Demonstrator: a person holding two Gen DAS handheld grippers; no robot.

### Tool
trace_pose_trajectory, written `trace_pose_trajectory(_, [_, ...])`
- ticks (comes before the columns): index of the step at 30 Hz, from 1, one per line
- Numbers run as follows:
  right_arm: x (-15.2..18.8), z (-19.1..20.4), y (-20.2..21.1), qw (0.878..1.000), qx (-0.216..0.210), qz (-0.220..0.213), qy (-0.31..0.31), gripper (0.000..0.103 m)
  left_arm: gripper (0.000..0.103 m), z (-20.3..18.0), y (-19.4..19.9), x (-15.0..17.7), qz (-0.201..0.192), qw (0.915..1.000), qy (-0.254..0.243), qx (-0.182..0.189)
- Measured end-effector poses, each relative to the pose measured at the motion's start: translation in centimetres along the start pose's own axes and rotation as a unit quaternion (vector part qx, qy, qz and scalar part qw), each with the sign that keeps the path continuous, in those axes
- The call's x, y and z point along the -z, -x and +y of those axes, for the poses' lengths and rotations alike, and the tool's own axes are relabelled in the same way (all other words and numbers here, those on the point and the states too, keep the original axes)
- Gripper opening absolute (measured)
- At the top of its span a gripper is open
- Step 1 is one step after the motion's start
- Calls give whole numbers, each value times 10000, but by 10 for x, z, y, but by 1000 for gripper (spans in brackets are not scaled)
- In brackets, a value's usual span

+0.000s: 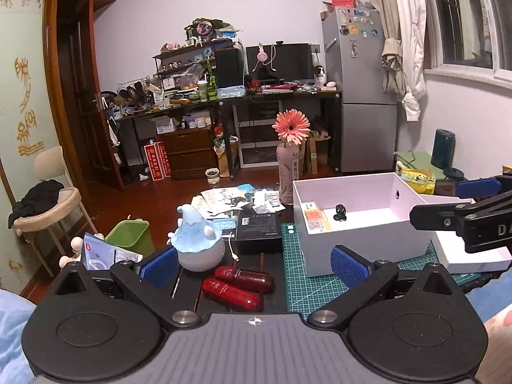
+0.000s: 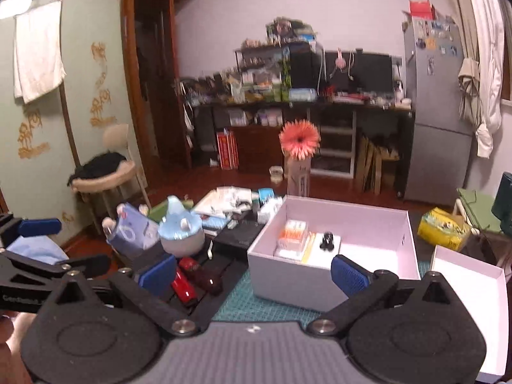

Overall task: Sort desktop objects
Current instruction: 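Swing the right tool toward the two red bottles beside the ceramic figure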

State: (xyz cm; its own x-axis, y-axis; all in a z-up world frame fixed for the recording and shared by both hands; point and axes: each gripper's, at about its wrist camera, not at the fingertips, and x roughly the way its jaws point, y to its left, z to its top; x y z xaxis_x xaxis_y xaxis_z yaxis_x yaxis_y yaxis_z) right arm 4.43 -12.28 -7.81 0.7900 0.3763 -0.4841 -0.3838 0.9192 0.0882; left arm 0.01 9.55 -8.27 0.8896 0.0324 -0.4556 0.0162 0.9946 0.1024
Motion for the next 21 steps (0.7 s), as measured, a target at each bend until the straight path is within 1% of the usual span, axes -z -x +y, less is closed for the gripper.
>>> trace_pose_trajectory(2, [2,5,-3,9999,55,40,124,103,103,4,-1,3,3,9999,77,79])
trace_pose_trajectory(6, [4,12,-7,9992,9,64,396,103,103,9,-5,8,8,9999,95,143])
trace_pose_trajectory(9, [2,10,-14,9987,-221,269,379,103,103,8,-6,12,-16,9999,24,150])
trace_pose_trajectory(11, [2,11,-19,9984,-224,314,423,103,103,8,-5,14,-46,9998,1,180])
trace_pose_trajectory(14, [4,13,-23,9980,-196,217,558,103,103,9,-6,16,-66,9997,3,224])
trace_pose_trajectory(17, [3,10,-28,9987,-304,209,346,103,103,11,-6,19,-67,9996,32,258])
trace_pose_trajectory(21, [6,5,-30,9979,-541,-157,312,103,103,13,-6,22,-75,9995,118,296])
